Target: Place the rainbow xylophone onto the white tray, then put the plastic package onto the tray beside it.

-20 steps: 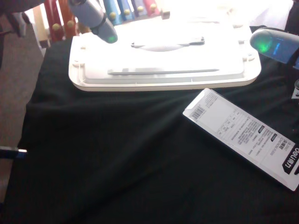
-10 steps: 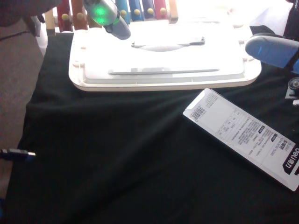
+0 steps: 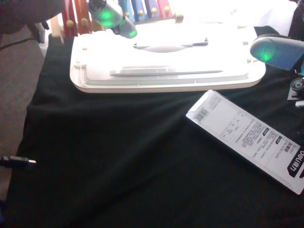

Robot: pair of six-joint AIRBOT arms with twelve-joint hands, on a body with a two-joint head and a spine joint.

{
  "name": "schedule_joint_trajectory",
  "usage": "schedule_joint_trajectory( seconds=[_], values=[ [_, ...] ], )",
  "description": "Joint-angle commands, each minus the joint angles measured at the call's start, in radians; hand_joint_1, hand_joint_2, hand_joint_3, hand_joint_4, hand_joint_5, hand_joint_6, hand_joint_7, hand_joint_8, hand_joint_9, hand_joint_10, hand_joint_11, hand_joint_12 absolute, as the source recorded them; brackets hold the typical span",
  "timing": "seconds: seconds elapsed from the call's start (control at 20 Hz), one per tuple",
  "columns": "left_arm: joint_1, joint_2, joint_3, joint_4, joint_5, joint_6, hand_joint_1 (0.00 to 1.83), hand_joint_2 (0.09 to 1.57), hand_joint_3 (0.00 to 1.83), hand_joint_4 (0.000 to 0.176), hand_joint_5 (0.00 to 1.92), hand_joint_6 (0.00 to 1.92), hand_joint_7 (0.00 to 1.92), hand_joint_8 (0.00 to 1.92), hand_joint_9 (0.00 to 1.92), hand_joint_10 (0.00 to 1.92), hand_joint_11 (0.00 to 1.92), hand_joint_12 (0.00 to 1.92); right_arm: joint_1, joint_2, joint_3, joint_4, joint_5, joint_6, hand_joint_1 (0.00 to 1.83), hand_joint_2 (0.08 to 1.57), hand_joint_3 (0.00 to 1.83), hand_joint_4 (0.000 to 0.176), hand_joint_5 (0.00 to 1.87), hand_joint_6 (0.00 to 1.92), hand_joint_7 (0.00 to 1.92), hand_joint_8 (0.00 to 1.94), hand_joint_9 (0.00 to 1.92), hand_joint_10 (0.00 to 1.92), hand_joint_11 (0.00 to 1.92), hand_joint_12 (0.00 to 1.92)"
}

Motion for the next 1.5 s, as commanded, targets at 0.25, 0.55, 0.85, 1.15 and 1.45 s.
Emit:
schedule_joint_trajectory(
  seconds=[0.25, 0.55, 0.85, 1.15, 1.45],
  values=[
    [-0.001, -0.003, 0.011, -0.004, -0.148, -0.029, 0.86, 1.01, 0.0, 0.042, 0.42, 0.01, 0.49, 0.01, 0.5, 0.01, 0.0, 1.01, 0.023, -0.002, 0.002, 0.021, 0.111, 0.017, 0.64, 0.93, 0.0, 0.085, 0.05, 0.0, 0.05, 0.0, 0.02, 0.0, 0.06, 0.02],
    [-0.002, -0.01, 0.03, -0.004, -0.162, -0.042, 0.8, 1.05, 0.01, 0.047, 0.38, 0.0, 0.44, 0.0, 0.43, 0.0, 0.0, 0.63, 0.031, -0.002, 0.002, 0.01, 0.111, 0.017, 0.66, 0.91, 0.0, 0.08, 0.05, 0.0, 0.07, 0.01, 0.05, 0.01, 0.09, 0.03],
    [0.029, -0.013, 0.095, -0.004, -0.161, -0.153, 0.9, 1.05, 0.0, 0.035, 0.38, 0.02, 0.39, 0.0, 0.38, 0.01, 0.0, 0.67, 0.04, -0.002, -0.001, -0.005, 0.112, 0.022, 0.6, 0.87, 0.0, 0.081, 0.07, 0.0, 0.09, 0.01, 0.06, 0.01, 0.12, 0.05],
    [0.06, -0.021, 0.119, -0.018, -0.134, -0.173, 0.95, 1.01, 0.0, 0.056, 0.4, 0.01, 0.36, 0.01, 0.36, 0.01, 0.0, 0.83, 0.04, -0.003, -0.003, -0.007, 0.113, 0.022, 0.61, 0.89, 0.0, 0.071, 0.07, 0.0, 0.09, 0.0, 0.06, 0.0, 0.11, 0.04],
    [0.068, 0.012, 0.071, -0.014, -0.151, -0.186, 0.8, 1.06, 0.0, 0.067, 0.31, 0.0, 0.43, 0.0, 0.45, 0.0, 0.0, 0.96, 0.04, -0.002, -0.009, -0.006, 0.112, 0.022, 0.63, 0.89, 0.0, 0.061, 0.07, 0.0, 0.09, 0.0, 0.07, 0.0, 0.13, 0.06]
  ],
)
